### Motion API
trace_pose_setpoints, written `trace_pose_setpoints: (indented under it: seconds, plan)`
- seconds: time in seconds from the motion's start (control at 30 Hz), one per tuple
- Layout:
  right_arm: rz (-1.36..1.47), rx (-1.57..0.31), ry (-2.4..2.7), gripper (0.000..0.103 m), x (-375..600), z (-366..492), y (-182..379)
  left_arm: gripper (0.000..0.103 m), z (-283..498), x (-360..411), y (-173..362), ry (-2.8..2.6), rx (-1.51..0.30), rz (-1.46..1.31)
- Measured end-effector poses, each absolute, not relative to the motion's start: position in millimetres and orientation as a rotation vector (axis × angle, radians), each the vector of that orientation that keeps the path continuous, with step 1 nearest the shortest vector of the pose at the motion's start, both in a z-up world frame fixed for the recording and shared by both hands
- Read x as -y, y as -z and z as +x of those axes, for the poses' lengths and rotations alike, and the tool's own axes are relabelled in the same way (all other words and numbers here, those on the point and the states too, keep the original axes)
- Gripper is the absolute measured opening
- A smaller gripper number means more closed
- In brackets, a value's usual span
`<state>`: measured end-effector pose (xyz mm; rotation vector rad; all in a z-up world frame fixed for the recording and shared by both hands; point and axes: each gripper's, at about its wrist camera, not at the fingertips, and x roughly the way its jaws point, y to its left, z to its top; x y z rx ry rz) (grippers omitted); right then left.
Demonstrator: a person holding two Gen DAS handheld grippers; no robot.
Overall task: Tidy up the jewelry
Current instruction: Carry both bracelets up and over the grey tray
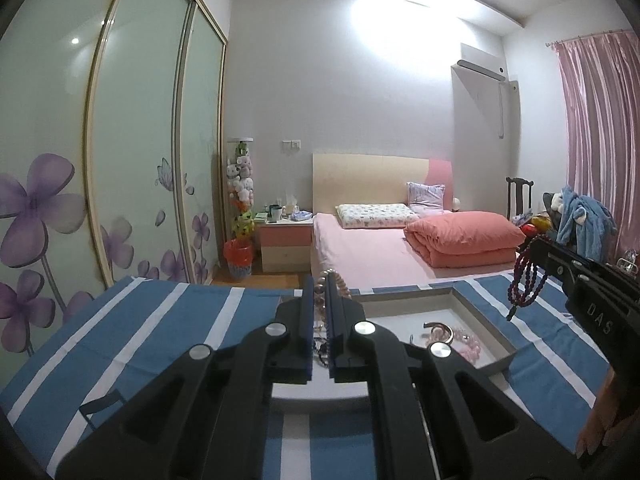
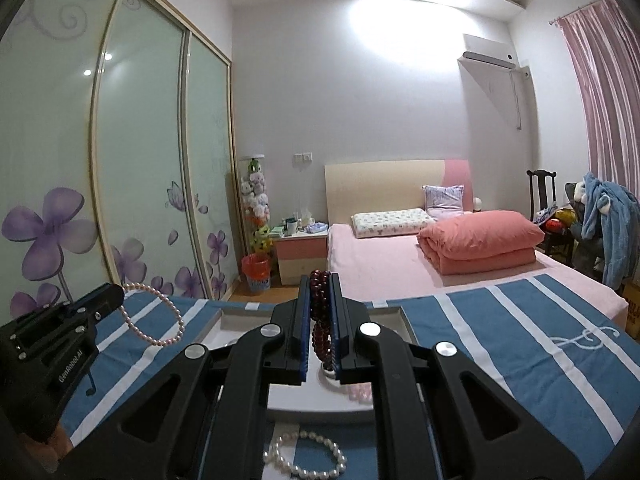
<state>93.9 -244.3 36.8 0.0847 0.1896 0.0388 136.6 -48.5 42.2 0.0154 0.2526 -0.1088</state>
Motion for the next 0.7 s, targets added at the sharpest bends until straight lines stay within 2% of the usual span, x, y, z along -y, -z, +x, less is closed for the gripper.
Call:
trace_pose_setpoints:
  seconds: [0.7]
  plan:
    - [0.083,-0.276,-0.052,0.009,244,167,-16,0.006,218,56,-13,0.131,-0.335,0.002]
